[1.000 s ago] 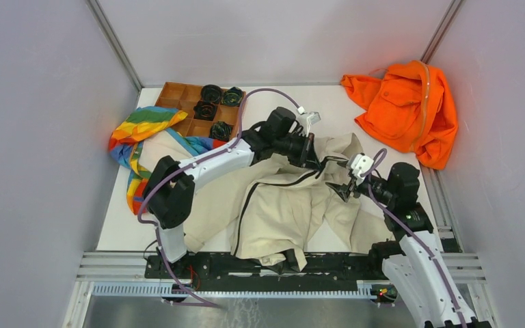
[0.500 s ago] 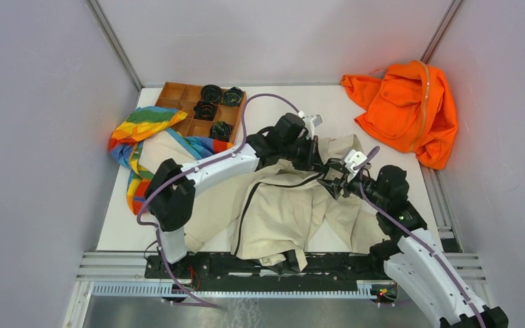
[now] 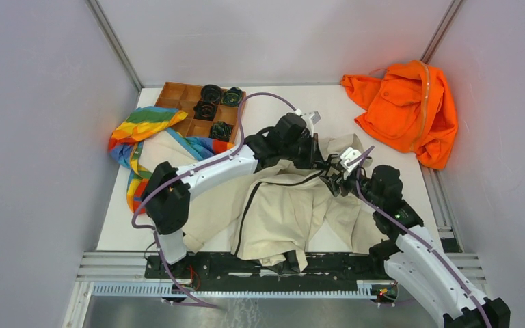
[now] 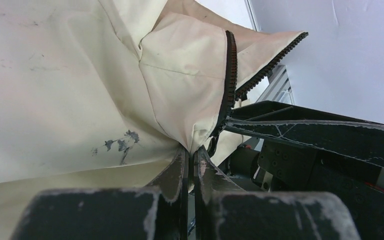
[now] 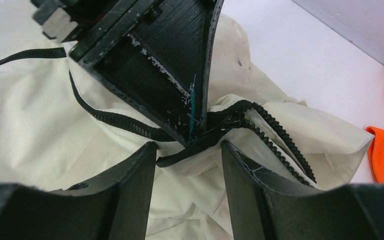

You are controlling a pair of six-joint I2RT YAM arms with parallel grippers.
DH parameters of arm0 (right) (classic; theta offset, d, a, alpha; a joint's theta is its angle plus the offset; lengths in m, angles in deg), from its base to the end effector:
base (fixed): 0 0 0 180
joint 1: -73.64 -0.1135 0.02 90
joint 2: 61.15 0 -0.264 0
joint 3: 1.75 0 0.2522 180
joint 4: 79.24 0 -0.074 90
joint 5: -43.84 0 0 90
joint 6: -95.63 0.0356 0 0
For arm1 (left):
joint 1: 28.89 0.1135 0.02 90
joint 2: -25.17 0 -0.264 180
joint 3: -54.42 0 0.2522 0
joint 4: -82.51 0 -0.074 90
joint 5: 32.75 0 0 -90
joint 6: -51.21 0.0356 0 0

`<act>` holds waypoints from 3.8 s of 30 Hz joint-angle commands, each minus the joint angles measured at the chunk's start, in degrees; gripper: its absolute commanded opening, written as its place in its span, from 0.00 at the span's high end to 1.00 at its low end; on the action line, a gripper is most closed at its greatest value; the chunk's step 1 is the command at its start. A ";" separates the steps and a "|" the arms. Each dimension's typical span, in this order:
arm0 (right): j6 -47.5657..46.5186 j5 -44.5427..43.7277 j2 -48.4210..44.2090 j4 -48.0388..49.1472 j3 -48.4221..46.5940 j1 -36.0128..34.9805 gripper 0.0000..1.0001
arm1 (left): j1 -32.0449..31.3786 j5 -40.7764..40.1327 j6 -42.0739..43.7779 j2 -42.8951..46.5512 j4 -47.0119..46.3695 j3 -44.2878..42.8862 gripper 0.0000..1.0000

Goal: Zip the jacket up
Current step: Zip the zipper on the jacket.

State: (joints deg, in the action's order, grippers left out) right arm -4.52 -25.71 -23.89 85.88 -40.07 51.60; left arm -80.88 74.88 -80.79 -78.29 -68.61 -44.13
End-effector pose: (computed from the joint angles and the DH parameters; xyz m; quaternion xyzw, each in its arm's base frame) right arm 0.1495 0.0739 0.2524 -0.3199 0.7138 0.2018 0.5894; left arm 0.2516 -0.3395 0.2886 0.1478 0.8621 -0.4326 0.2187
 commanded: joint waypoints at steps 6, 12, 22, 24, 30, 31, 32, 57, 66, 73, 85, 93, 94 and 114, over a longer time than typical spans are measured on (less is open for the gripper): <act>-2.94 -7.34 -0.15 1.23 -1.77 -0.36 0.50 | -1.46 -1.95 -1.87 2.82 1.06 -3.92 0.98; -5.26 -8.24 -0.77 -2.97 -4.24 -0.33 0.54 | -1.52 -3.73 -0.17 3.18 3.13 -4.05 0.98; -6.80 -10.19 -0.99 -3.77 -5.61 -0.33 0.72 | -1.50 -3.39 0.49 3.23 3.91 -3.63 0.98; -7.76 -10.75 -0.80 -3.80 -5.68 -0.29 0.76 | -1.43 -3.39 0.60 3.47 4.09 -3.47 0.98; -9.74 -10.08 0.13 -3.27 -5.93 -0.33 0.88 | -1.41 -2.52 0.60 3.70 4.02 -3.28 0.98; -10.22 -9.77 0.35 -3.19 -6.06 -0.31 0.91 | -1.49 -2.23 0.60 3.70 4.04 -3.27 0.98; -10.68 -9.49 0.57 -3.18 -6.18 -0.36 0.92 | -1.48 -1.98 0.60 3.70 3.98 -3.23 0.98; -46.39 -25.47 10.48 -20.81 -30.79 -0.31 1.00 | 2.49 7.97 6.67 1.05 5.31 1.20 0.97; -44.79 -24.77 14.32 -25.94 -37.40 0.80 1.00 | 4.34 11.10 10.35 2.67 7.82 2.20 0.97; -37.55 -0.14 17.90 -43.02 -41.99 0.88 1.00 | 4.61 13.69 9.94 2.11 6.96 1.70 0.98; -35.83 -19.51 23.10 -37.57 -46.00 1.14 1.00 | 4.66 21.24 5.67 -0.94 0.60 -0.27 0.98; -41.26 -16.05 36.33 -47.54 -64.91 16.44 1.00 | 6.00 22.71 9.89 -2.53 6.84 0.64 0.98; -41.38 -16.52 36.02 -47.90 -63.58 16.42 1.00 | 6.28 22.82 9.92 -2.61 6.88 0.44 0.98; -36.65 8.17 25.55 -50.16 -45.09 0.94 1.00 | 6.80 27.23 9.94 -5.74 6.24 -5.00 0.98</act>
State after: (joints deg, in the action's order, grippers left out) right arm -43.62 -24.95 9.44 33.33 -92.94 62.83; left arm -74.00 98.14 -70.27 -82.35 -66.08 -47.35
